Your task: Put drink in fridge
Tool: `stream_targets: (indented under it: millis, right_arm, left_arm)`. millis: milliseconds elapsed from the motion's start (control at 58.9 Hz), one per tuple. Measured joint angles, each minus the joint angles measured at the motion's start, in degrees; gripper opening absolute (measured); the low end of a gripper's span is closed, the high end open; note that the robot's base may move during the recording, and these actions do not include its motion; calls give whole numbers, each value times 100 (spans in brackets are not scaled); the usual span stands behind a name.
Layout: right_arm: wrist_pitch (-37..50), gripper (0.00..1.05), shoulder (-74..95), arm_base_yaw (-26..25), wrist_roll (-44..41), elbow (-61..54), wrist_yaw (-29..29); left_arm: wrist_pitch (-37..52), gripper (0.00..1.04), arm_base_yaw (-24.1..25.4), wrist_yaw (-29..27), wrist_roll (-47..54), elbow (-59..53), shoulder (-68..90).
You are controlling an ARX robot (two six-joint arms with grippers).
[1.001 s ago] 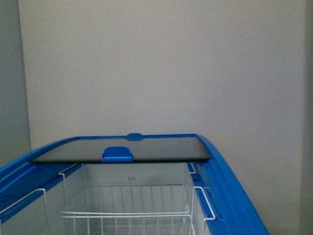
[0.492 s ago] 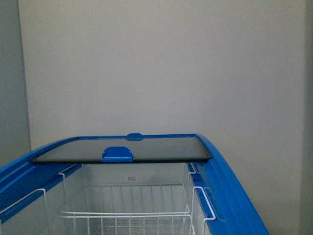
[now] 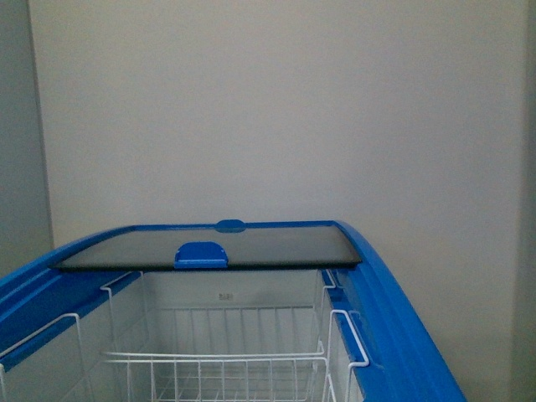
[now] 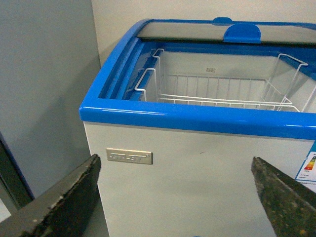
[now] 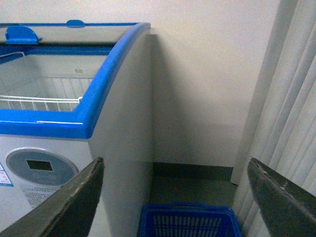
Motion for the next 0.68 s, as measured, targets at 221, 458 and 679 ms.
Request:
stream_targets:
  millis: [221,458,679]
  right_arm:
    - [0,97,0,-2,2,0,0]
    - [0,97,0,-2,2,0,0]
    - [0,97,0,-4,2,0,0]
  left_arm:
    - [0,97,0,0,2,0,0]
    - [0,97,0,0,2,0,0]
    - [0,97,0,0,2,0,0]
